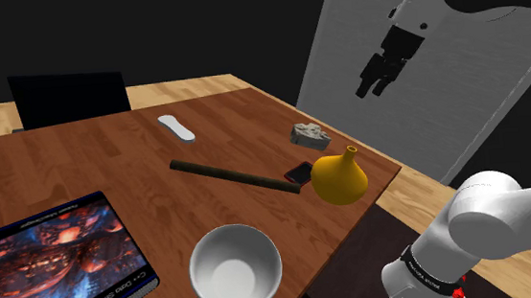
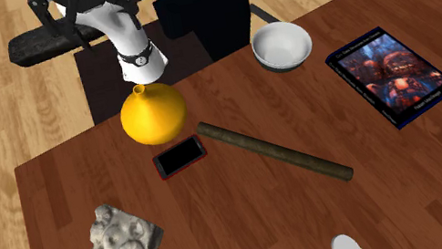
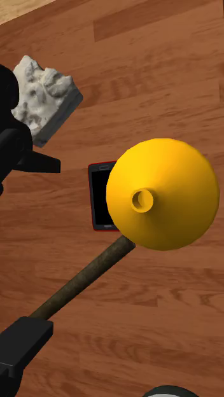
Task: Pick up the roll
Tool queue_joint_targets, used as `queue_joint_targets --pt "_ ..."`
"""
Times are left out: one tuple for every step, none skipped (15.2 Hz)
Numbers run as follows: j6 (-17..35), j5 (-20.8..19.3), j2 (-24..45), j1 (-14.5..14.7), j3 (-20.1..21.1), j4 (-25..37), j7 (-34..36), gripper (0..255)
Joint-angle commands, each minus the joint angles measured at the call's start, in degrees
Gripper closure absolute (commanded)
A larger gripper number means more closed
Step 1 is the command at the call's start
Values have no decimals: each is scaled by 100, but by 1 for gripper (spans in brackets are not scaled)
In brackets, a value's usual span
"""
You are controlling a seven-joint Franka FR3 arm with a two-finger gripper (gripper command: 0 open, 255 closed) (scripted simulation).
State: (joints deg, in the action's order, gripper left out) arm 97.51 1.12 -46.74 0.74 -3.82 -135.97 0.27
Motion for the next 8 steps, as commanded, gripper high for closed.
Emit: queue_joint_targets --pt "0 0 0 0 0 0 0 0" --pt "162 14 155 61 2 -34 -83 0" --pt "322 28 314 122 3 -61 -165 0" --pt "480 43 478 184 5 -82 -248 0" --pt "636 59 646 244 9 -97 -332 0" --pt "789 76 818 304 13 -105 -417 0" --pt "940 94 994 363 19 -107 -501 0" --pt "1088 113 1174 422 26 -103 -587 0"
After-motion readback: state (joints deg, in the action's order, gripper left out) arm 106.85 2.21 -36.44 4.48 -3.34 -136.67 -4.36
